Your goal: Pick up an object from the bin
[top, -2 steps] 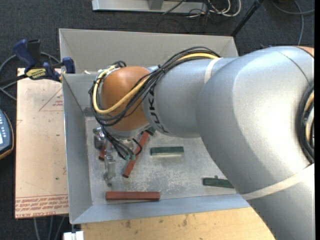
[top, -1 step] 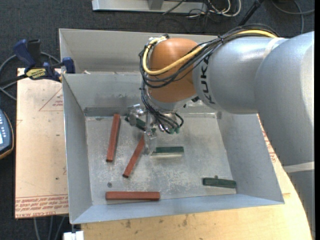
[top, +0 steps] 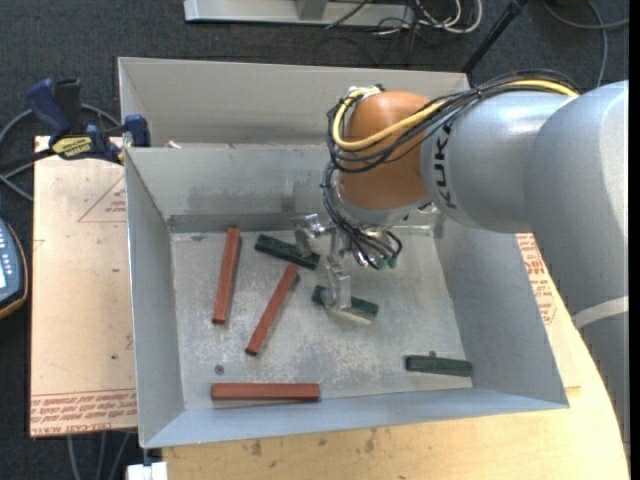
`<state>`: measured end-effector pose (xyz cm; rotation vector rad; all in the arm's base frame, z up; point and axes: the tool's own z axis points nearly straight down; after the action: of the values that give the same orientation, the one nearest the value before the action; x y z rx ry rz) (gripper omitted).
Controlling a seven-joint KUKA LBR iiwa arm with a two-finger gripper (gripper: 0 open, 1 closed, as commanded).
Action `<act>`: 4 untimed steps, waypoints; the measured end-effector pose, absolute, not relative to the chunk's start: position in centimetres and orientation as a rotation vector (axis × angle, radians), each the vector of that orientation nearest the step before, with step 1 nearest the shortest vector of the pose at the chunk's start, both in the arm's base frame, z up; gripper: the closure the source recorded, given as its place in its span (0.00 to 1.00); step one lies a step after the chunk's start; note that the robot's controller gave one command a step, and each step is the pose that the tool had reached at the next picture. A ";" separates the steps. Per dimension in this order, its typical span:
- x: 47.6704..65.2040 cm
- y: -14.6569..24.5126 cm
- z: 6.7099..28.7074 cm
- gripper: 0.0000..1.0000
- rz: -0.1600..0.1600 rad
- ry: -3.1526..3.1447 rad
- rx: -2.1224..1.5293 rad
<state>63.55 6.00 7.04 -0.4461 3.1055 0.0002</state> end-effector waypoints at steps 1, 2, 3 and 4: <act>63.7 6.5 7.7 1.00 0.003 3.102 -0.456; 63.6 6.5 7.3 0.00 0.003 3.100 -0.455; 56.8 9.1 7.1 0.00 0.004 3.107 -0.458; 57.3 9.0 7.5 1.00 0.006 3.095 -0.448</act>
Offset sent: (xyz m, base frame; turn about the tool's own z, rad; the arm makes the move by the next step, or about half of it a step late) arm 0.0000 0.0000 0.0000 0.0000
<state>57.34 9.02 7.54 -0.4481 3.0947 0.0055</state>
